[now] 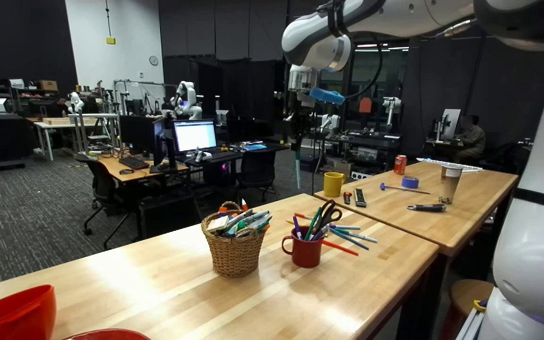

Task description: Remove one marker from the cup

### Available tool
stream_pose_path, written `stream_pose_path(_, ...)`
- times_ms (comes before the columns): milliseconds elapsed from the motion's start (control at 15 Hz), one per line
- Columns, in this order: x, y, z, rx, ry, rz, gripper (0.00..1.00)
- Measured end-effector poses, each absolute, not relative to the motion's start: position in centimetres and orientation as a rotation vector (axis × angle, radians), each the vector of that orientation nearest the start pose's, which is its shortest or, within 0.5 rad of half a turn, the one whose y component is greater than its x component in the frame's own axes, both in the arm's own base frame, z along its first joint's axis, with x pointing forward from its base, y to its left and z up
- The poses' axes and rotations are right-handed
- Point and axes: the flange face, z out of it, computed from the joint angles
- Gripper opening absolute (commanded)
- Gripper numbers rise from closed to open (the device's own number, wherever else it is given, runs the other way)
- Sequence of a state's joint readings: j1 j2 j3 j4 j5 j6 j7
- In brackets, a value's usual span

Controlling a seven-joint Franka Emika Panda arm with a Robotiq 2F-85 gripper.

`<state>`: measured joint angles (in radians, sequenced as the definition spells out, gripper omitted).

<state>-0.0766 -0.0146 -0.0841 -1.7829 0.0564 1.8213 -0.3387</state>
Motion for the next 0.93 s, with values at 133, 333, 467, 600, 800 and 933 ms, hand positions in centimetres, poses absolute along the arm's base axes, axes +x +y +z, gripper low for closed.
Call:
stream_pose_path(133,56.6,-10.7,56.5,-3.129,-0.206,-0.133,0.03)
stream_pose_path(333,57.9,-13.4,56.9,-3.214,-0.122,-0.131,0.03)
stream_pose_path(467,58.7,-14.7,56.2,-3.261,-0.073,-0.104,0.03)
stream_pose_path(600,59.5,-15.5,54.9,-3.307,-0.037,-0.063,0.03)
stream_pose_path(800,61.0,-16.2,52.3,-3.37,0.001,-0.007,0.03)
stream_pose_path(933,62.1,-16.4,50.2,-3.399,0.007,0.022,0.03)
